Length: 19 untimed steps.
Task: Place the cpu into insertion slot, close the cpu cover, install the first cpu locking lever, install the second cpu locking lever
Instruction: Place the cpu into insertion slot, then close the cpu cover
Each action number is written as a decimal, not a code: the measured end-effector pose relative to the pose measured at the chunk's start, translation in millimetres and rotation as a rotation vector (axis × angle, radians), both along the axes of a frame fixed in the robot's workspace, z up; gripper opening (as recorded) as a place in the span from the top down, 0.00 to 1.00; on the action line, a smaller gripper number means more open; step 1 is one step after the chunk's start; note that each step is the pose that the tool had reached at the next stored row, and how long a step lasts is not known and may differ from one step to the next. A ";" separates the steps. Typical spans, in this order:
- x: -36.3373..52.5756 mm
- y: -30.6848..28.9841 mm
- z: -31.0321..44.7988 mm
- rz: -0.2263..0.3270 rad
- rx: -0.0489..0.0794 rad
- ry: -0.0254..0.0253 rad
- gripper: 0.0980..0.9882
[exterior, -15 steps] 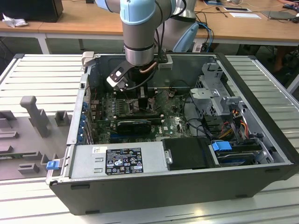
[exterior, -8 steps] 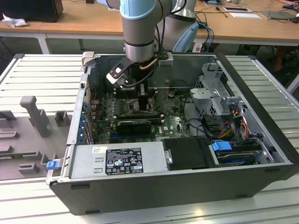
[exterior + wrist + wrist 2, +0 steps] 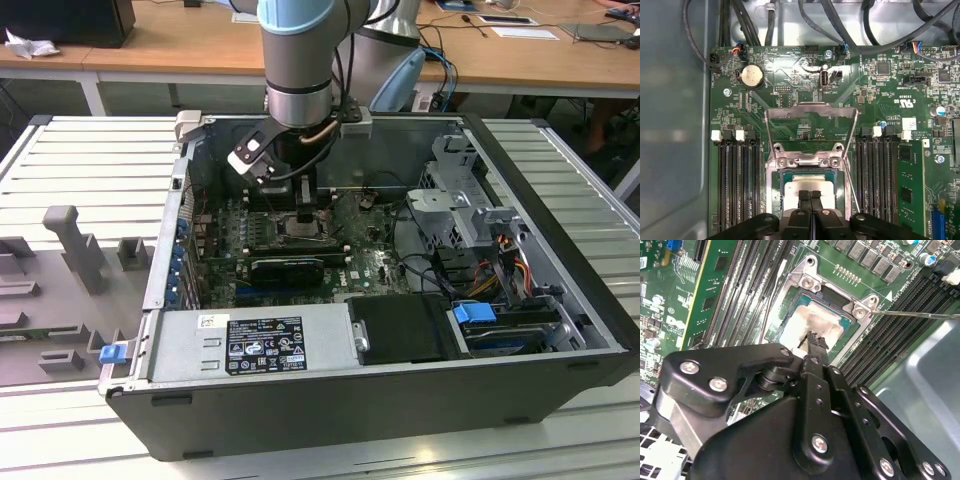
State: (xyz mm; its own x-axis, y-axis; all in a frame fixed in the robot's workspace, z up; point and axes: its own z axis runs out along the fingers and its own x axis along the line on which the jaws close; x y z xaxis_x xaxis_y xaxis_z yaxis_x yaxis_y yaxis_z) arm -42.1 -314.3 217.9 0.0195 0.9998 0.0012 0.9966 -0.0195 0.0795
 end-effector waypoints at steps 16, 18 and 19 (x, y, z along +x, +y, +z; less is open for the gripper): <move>16.4 0.0 39.2 -0.004 0.000 0.0043 0.99; 32.6 0.0 38.9 -0.006 0.000 0.0060 0.99; 35.7 -0.1 38.9 -0.006 -0.001 0.0062 0.99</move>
State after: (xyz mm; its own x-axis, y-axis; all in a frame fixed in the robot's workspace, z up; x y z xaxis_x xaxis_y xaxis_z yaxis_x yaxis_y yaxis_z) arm -6.4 -314.3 256.8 0.0252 0.9997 0.0005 0.9970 -0.0252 0.0734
